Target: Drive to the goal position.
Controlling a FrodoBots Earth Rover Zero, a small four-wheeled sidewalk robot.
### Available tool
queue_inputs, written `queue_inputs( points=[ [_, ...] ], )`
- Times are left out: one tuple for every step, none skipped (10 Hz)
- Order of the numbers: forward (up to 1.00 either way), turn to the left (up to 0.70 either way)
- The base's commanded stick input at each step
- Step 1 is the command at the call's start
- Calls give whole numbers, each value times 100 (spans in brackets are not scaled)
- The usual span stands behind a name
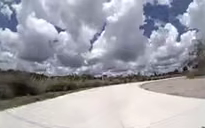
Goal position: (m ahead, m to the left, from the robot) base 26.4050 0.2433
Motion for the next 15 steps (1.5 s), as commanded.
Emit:
queue_inputs(
  points=[
    [70,0],
    [70,0],
    [70,0],
    [70,0],
    [70,0],
    [70,0],
    [70,0],
    [70,0],
    [70,0],
    [70,0],
    [70,0],
    [70,0],
    [70,0],
    [70,0],
    [70,0]
  ],
)
